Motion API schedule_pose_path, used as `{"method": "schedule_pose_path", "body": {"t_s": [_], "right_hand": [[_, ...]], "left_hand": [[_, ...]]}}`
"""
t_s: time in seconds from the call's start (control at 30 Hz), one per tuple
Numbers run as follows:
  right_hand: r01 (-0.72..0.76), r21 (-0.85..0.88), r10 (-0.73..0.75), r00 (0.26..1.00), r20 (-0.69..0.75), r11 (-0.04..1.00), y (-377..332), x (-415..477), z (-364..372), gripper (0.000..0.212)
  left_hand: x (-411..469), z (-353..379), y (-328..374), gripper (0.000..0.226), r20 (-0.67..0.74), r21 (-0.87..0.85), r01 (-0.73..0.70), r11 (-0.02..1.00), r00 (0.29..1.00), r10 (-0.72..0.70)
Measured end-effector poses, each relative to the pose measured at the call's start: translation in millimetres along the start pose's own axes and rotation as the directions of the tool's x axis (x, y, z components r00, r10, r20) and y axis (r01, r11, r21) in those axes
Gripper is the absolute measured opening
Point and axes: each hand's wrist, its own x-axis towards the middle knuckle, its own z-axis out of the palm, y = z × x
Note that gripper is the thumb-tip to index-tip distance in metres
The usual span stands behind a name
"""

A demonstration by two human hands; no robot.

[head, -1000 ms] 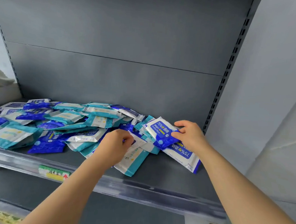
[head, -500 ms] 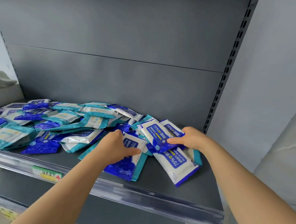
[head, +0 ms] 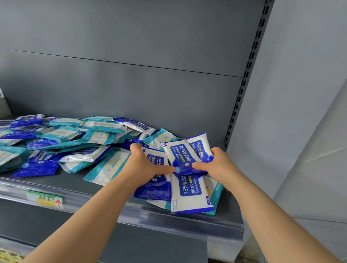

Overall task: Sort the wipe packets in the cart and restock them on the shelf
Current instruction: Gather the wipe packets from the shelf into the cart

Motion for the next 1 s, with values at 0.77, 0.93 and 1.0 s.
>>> {"method": "schedule_pose_path", "body": {"t_s": [0.77, 0.93, 1.0], "right_hand": [[0.058, -0.038, -0.055, 0.996, 0.074, 0.998, 3, -58, -12, 0.031], [0.049, 0.162, -0.048, 0.999, -0.009, 0.986, 4, -67, -7, 0.023], [0.058, 0.225, -0.055, 0.998, -0.022, 0.973, -1, -70, -9, 0.017]], "left_hand": [[-31, 13, -3, 0.134, 0.065, 0.048, -0.084, 0.995, 0.995, 0.081], [-38, 17, -7, 0.126, 0.062, -0.113, -0.092, 0.989, 0.993, 0.099], [-40, 18, -8, 0.125, 0.047, -0.176, -0.096, 0.980, 0.993, 0.106]]}}
